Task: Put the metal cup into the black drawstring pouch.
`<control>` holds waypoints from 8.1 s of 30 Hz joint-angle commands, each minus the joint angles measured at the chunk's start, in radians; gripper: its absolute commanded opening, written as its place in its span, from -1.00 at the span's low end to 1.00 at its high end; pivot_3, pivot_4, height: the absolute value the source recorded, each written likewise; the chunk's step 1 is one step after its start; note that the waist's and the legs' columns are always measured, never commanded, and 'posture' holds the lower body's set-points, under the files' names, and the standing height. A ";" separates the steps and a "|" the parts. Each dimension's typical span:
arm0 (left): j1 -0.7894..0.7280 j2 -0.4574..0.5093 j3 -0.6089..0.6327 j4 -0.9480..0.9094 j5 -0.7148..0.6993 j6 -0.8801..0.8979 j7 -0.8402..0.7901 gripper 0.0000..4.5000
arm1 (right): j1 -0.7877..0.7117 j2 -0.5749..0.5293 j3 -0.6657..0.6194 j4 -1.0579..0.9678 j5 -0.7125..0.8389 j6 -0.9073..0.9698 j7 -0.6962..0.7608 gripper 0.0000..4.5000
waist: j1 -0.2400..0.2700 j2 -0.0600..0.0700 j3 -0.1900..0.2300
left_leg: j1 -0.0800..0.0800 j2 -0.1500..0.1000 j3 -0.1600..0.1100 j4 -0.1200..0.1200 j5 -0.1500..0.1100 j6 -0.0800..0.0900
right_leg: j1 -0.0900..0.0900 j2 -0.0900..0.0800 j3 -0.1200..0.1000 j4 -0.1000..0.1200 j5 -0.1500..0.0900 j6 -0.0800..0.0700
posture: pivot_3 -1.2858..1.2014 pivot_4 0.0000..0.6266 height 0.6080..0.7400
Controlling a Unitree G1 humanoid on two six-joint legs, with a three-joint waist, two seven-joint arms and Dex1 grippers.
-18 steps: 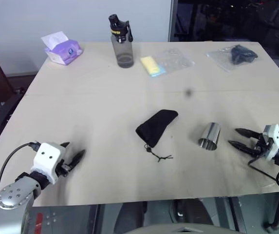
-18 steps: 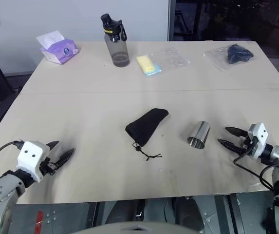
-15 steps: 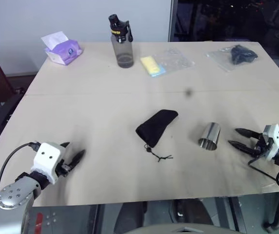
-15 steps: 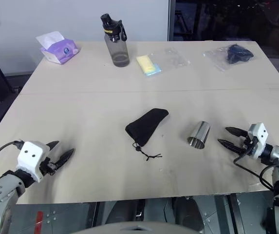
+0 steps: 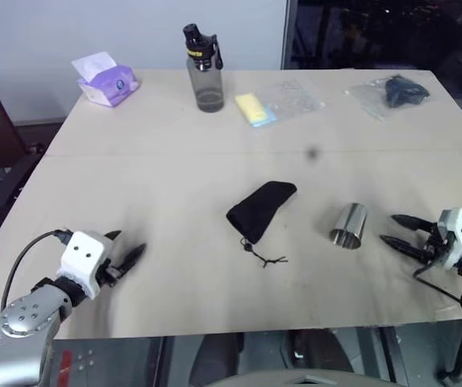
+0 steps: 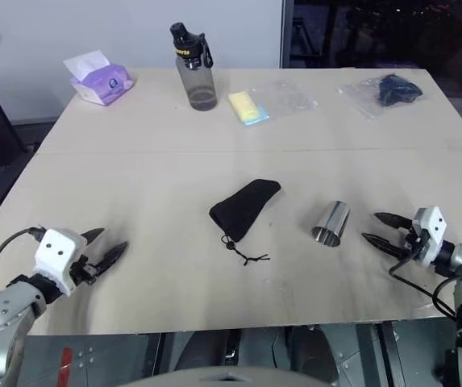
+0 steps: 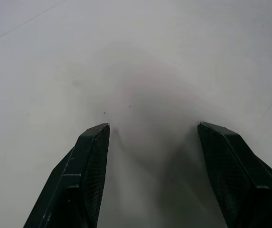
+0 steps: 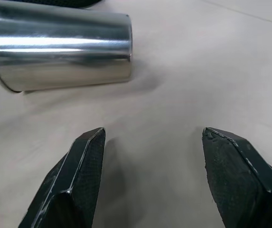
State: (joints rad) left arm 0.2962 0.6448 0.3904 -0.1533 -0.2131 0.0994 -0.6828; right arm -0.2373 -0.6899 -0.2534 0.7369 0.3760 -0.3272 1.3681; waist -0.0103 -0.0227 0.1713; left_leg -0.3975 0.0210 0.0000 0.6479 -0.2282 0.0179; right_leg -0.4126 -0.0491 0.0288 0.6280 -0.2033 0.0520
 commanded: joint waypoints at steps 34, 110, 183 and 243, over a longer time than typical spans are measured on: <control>-0.560 -0.061 -0.471 0.254 0.057 -0.161 -0.291 0.35 | 0.678 0.063 -0.068 -1.087 0.272 0.316 -0.171 0.45 | 0.022 0.007 -0.006 | -0.003 -0.002 0.001 0.001 0.000 0.000 | -0.001 0.000 -0.002 -0.001 -0.002 0.004 | 0.03 -0.52 1.00; -0.993 -0.364 -0.478 0.232 0.198 0.524 0.328 -1.00 | 0.126 0.287 0.296 -1.121 -0.150 0.530 -0.794 -0.97 | 0.014 0.006 -0.006 | -0.004 -0.004 -0.004 0.002 0.000 0.000 | 0.000 0.003 -0.003 0.001 0.002 0.005 | 0.03 -0.52 1.00; -1.102 -0.264 -0.284 0.037 -0.295 1.066 0.186 -1.00 | -0.118 0.564 0.586 -0.949 -0.122 0.925 -0.942 -0.97 | -0.020 -0.002 0.000 | -0.003 -0.002 -0.008 0.001 0.000 0.000 | -0.001 0.004 -0.006 0.004 0.001 0.006 | 0.03 -0.52 1.00; -0.987 -0.201 -0.309 -0.062 -0.464 1.022 0.067 -1.00 | -0.177 0.640 0.346 -0.907 -0.102 0.694 -1.022 -0.97 | -0.024 -0.003 0.001 | -0.017 -0.007 -0.010 0.004 0.002 -0.002 | -0.018 0.000 -0.005 0.013 0.002 0.004 | 0.03 -0.52 1.00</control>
State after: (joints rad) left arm -0.6855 0.4416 0.0831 -0.1856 -0.6562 1.1263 -0.6065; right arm -0.3886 -0.0618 0.1003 -0.1377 0.2670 0.3825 0.3554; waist -0.0346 -0.0252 0.1721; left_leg -0.4146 0.0139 -0.0100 0.6517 -0.2264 0.0157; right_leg -0.4308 -0.0490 0.0236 0.6414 -0.2009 0.0563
